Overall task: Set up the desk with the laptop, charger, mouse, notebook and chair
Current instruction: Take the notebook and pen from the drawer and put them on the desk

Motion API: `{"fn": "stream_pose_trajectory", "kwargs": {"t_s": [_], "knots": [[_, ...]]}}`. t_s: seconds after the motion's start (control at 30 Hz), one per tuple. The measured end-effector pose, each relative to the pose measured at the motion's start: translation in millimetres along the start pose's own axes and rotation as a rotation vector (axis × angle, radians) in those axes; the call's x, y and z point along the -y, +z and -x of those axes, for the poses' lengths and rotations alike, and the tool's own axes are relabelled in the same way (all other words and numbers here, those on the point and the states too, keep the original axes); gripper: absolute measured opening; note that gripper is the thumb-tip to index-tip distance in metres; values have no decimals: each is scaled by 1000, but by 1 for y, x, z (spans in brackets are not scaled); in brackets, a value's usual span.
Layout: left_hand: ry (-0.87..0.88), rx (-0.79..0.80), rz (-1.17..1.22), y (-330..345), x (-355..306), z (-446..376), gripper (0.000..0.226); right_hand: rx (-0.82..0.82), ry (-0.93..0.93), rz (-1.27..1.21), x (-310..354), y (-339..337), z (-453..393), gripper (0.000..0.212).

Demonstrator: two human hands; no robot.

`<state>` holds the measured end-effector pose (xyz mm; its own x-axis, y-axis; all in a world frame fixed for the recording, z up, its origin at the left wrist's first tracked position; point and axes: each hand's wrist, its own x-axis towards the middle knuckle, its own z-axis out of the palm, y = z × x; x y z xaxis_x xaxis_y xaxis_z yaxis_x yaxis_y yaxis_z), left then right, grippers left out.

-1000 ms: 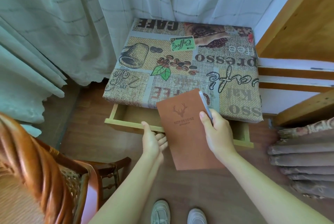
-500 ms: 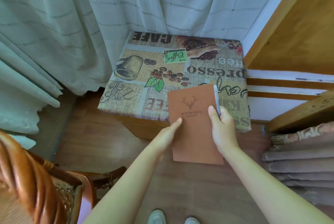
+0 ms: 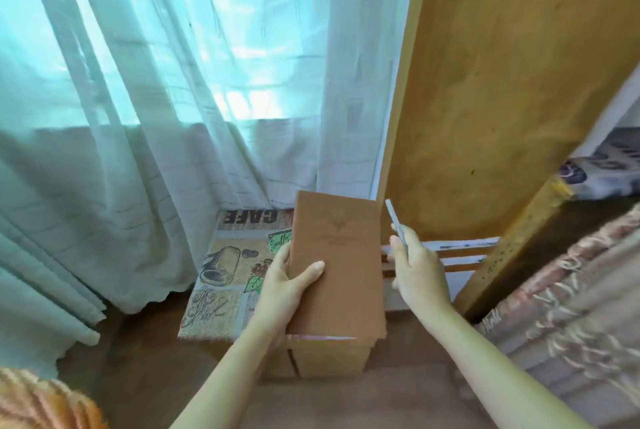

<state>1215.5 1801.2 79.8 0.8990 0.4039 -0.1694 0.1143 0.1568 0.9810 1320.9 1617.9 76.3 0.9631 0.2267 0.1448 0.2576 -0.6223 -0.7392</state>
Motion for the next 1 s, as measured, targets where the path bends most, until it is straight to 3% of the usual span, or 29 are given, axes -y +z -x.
{"fn": "stream_pose_trajectory", "kwargs": {"t_s": [0.2, 0.37, 0.53, 0.77, 1.0], "knots": [[179, 122, -78, 28, -86, 13, 81, -149, -132, 118, 42, -101, 7, 49], [291, 319, -153, 72, -127, 8, 65, -321, -124, 218, 54, -152, 12, 49], [316, 517, -118, 132, -147, 6, 66, -457, -51, 257, 43, -206, 38, 40], [238, 828, -68, 280, -153, 48, 68, -738, 210, 353, -19, -319, 128, 39], [199, 1165, -39, 464, -121, 151, 70, -1012, 430, 440, -111, -451, 240, 39]]}}
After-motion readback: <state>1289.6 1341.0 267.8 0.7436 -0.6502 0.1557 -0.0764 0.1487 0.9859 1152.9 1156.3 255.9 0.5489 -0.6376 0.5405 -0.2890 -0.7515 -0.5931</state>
